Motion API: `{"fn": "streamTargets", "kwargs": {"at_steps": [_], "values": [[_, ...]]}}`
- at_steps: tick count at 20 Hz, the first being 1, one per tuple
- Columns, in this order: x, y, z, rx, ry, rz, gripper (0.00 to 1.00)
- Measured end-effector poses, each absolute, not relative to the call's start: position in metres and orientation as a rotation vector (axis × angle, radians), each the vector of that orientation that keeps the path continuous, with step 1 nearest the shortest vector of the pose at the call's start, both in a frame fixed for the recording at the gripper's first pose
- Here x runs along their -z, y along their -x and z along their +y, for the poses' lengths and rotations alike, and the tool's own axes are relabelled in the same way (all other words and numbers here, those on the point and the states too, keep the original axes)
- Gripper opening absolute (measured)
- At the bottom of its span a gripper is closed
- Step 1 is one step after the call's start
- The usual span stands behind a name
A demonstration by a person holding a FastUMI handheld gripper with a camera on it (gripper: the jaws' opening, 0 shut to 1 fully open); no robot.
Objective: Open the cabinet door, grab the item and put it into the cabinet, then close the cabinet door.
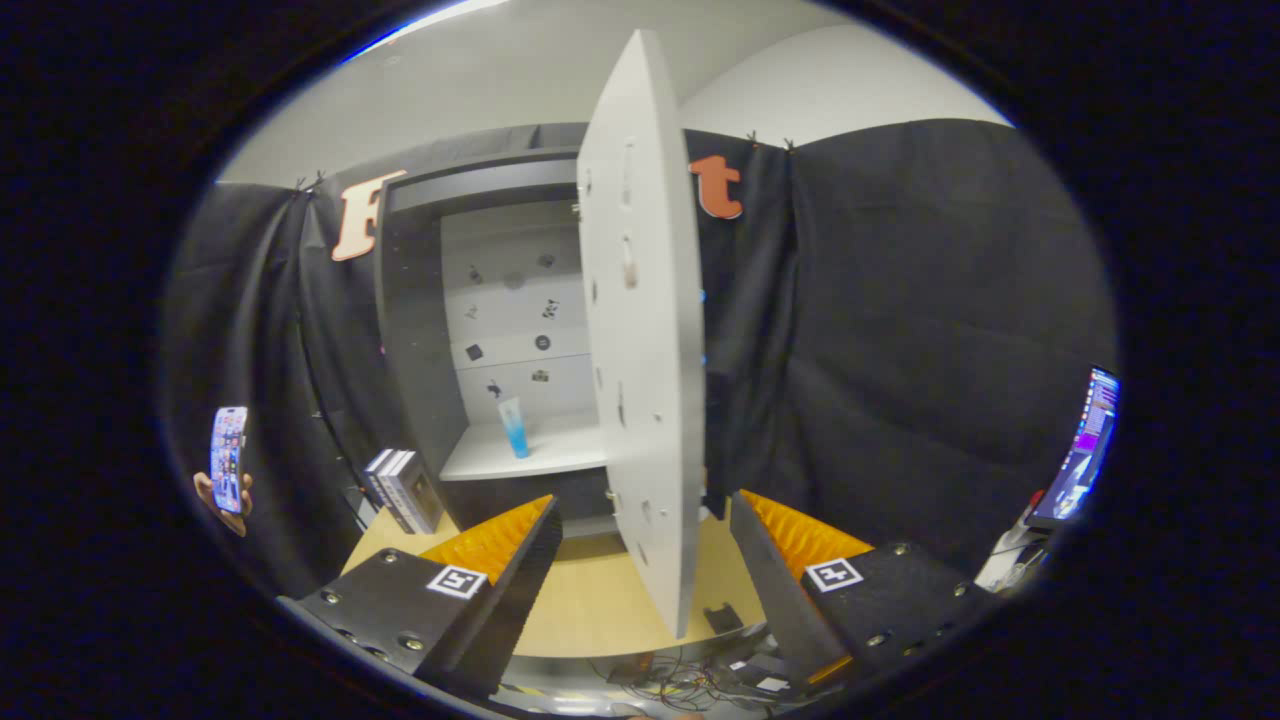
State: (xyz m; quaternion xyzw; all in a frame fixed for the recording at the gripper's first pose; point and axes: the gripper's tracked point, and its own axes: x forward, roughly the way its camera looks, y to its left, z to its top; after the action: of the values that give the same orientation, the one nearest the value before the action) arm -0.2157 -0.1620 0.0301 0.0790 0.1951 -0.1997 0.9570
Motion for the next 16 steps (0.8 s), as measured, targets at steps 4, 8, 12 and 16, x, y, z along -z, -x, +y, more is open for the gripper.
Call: {"fn": "streamTargets", "kwargs": {"at_steps": [4, 8, 12, 16], "values": [[-0.023, 0.234, -0.219, 0.521, -0.133, 0.401, 1.0], [-0.023, 0.218, -0.249, 0.551, -0.114, 0.377, 1.0], [-0.023, 0.183, -0.241, 0.47, -0.108, 0.36, 1.0], [-0.021, 0.175, -0.232, 0.408, -0.116, 0.369, 0.93]]}}
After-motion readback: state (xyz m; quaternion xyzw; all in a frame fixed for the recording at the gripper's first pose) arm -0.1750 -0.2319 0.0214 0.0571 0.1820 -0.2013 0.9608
